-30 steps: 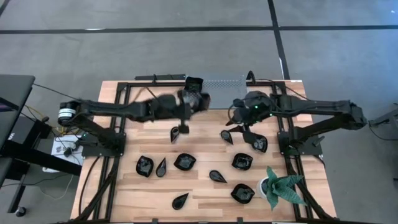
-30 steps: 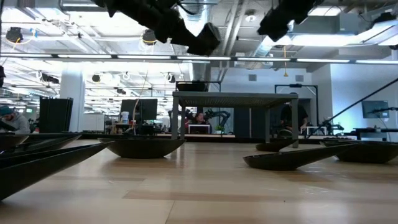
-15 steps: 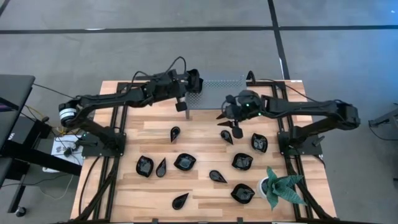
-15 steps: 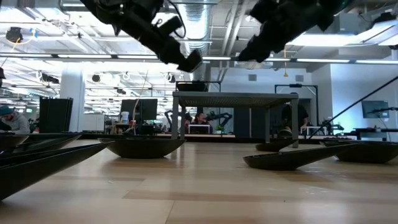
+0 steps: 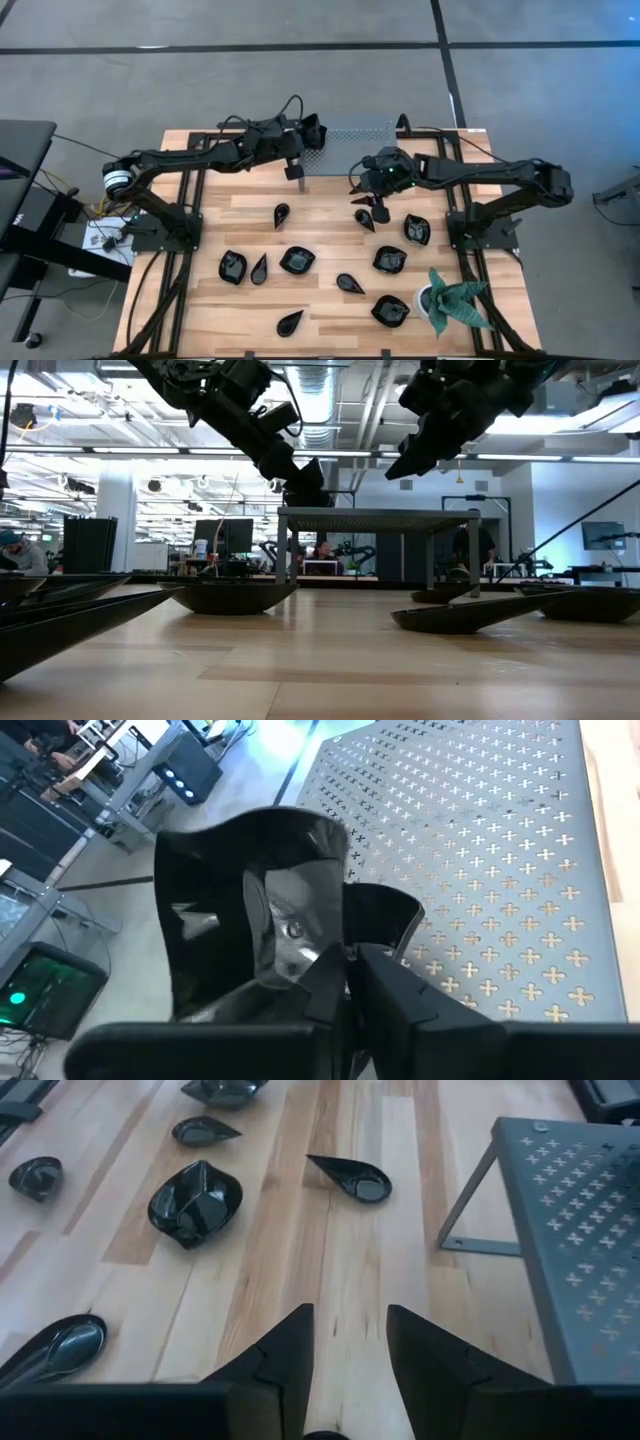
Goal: Pick & Place Mini shaped plates
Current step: Stack the distorted square plate on top of the distorted plate on the shelf, then put the drop-shaped plate on the shelf
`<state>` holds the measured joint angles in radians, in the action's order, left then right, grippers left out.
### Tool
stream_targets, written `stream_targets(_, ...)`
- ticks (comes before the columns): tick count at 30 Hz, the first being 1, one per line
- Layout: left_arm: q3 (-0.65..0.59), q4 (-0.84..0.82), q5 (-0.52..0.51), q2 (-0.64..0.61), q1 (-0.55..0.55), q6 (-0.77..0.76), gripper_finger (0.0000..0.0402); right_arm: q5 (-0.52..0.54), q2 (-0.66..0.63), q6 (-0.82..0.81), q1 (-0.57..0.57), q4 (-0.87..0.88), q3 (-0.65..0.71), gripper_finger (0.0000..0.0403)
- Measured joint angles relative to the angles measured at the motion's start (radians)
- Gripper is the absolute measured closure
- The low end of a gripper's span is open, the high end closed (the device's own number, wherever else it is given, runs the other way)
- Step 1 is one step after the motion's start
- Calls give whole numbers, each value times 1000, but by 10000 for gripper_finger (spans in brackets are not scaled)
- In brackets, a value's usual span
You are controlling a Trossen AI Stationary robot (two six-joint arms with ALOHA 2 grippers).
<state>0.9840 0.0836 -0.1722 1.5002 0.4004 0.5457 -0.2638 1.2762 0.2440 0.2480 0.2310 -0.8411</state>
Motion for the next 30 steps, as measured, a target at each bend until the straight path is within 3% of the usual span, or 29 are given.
stream_targets(18, 0, 2, 0, 8, -47, 44, 281, -1, 0, -8, -80, 30, 0, 280)
stream_targets(26, 0, 3, -34, 6, -240, -5, 280, 0, 0, -8, -85, 30, 0, 280)
stream_targets(30, 0, 2, -126, 6, -366, -32, 282, 0, 26, -9, -91, 27, -1, 280)
